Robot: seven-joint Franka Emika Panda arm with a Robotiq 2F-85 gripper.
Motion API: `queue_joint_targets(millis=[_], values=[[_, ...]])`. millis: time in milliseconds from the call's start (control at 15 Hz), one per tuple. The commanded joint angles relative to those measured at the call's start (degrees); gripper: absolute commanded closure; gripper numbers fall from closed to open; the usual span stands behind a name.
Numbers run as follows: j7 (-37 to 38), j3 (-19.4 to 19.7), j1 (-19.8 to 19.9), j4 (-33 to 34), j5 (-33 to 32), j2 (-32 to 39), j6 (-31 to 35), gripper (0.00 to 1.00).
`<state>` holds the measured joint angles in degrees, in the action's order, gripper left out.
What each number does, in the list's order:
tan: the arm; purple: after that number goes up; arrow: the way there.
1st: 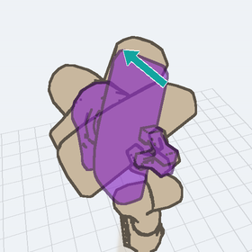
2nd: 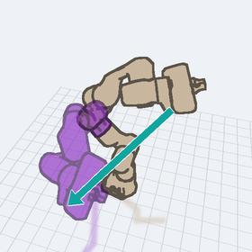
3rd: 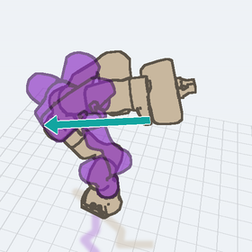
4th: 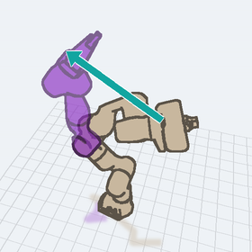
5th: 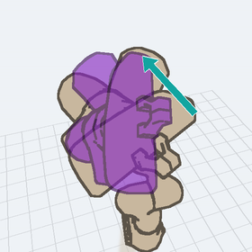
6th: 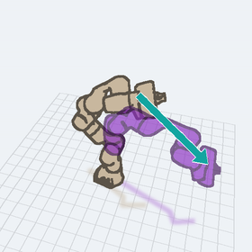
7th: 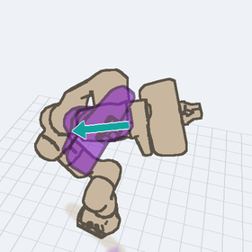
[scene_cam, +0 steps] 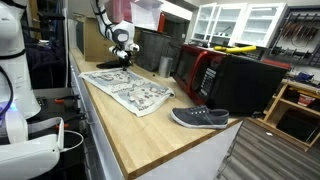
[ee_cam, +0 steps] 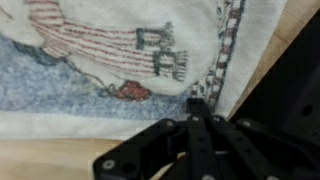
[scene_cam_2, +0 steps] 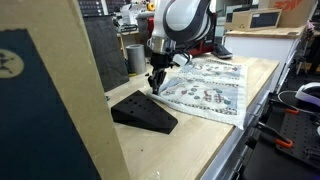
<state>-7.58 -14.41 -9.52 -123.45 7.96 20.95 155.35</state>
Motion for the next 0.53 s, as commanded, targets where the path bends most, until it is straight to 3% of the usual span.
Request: queue_joint_targets(millis=[0, 267, 467], values=[[-1.34, -1.72, 0.67, -2.14, 0.78, -3.21, 1.93, 1.00], [-3.52, -3.99, 3.10, -7.28, 4.23, -11.10, 3.25, 1.00], [-2.39, -1.31, 4.12, -10.94, 5.00, -18.78, -2.16, 1.00]])
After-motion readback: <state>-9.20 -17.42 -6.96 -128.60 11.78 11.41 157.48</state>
